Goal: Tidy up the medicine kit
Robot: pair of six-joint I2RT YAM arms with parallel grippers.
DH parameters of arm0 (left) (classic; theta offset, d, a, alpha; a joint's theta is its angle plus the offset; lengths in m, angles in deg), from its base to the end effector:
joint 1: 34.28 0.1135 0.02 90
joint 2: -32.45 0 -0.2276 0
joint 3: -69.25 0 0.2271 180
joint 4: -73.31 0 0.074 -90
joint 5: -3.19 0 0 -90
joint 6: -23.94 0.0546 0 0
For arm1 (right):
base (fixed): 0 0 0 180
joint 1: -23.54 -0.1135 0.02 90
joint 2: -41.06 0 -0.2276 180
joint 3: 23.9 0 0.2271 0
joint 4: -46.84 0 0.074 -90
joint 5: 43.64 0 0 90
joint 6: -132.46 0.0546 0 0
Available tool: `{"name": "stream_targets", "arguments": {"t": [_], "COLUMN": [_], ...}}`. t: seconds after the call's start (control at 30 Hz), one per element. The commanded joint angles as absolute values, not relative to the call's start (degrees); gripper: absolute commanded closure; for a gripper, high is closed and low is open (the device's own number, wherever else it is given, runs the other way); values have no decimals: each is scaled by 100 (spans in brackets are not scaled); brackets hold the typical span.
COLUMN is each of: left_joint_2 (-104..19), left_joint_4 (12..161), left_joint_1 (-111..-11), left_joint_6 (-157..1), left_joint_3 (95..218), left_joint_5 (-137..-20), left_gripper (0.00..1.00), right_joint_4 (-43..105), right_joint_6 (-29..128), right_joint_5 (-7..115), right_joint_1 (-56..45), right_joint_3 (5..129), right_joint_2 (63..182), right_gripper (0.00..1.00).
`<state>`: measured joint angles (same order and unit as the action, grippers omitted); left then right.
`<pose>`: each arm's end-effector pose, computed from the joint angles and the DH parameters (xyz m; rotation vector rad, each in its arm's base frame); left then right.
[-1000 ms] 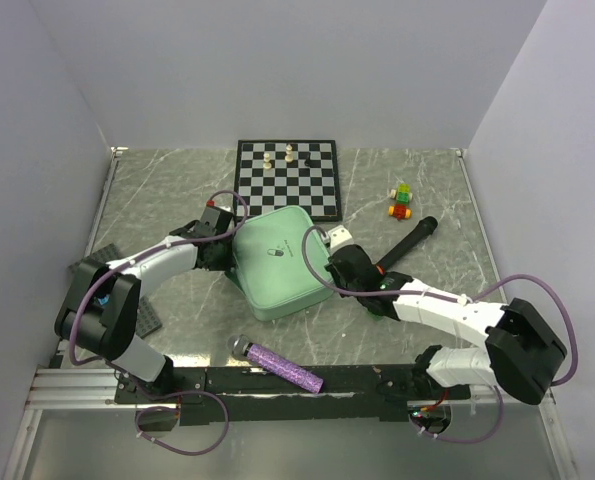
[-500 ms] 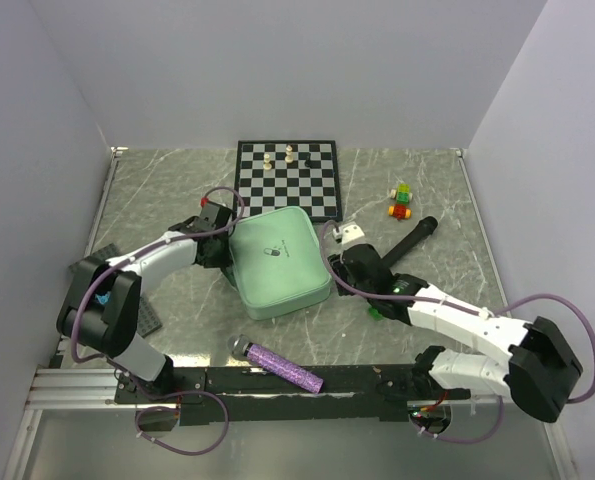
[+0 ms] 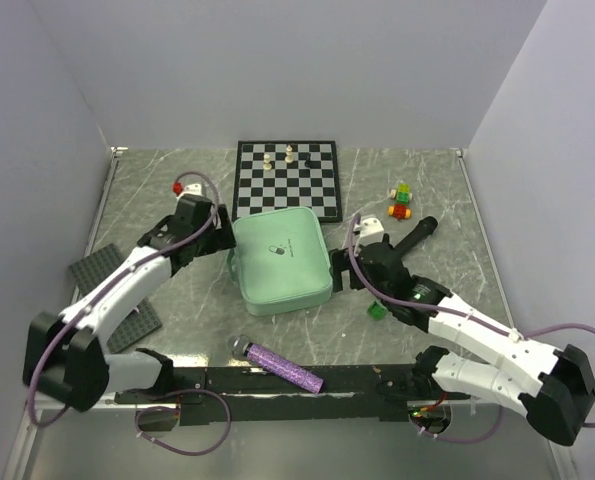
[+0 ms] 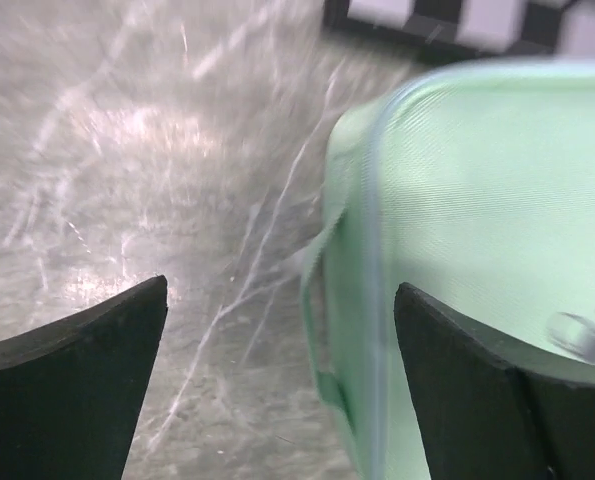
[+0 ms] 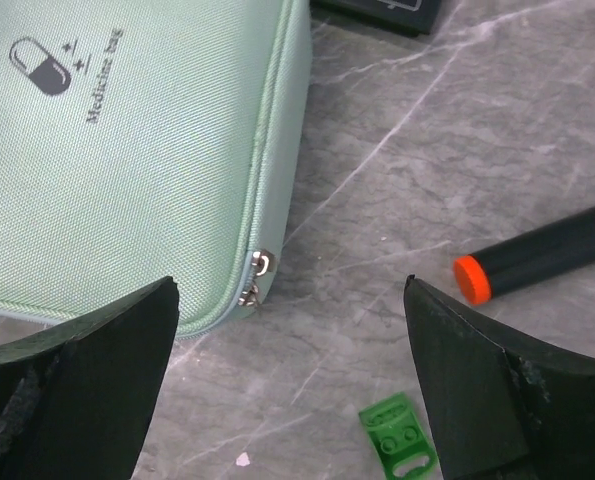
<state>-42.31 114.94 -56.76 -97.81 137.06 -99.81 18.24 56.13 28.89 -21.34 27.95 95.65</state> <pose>0.2540 -0.0918 0.2102 -0.2963 2.3785 -0.1698 0.1693 0.1455 0.2226 -0.3895 2.0672 0.2949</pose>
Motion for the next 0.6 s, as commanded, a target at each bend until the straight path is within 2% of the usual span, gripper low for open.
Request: {"name": "stream_targets", "arguments": {"t": [0.0,0.2,0.37,0.57], "left_joint_2": [-3489,-2795,-1283,-1553], "left_joint_4": [11552,11658,10973,11060], "left_joint_1": [-5626,-4959,-3974,-3911], "left_joint_6": [-10156,-10507,-11026,-11027], "left_joint_3": [13889,13767,12520,12123], "left_joint_5": [-10403,-10194,-9122,-8839], "left_gripper": [3,4,4,4], "right_joint_4": [1483,675,242,155], "right_joint_6": [5793,6538,7102,6971], "right_joint_5": [2519,1816,2359,2421], "right_joint_1": [-2005,-1611,-732,-661], "right_joint_3": [3150,3386,3230,3114], "right_joint_2": [9187,8975,8449,8307], "right_gripper": [0,0,0,1]}}
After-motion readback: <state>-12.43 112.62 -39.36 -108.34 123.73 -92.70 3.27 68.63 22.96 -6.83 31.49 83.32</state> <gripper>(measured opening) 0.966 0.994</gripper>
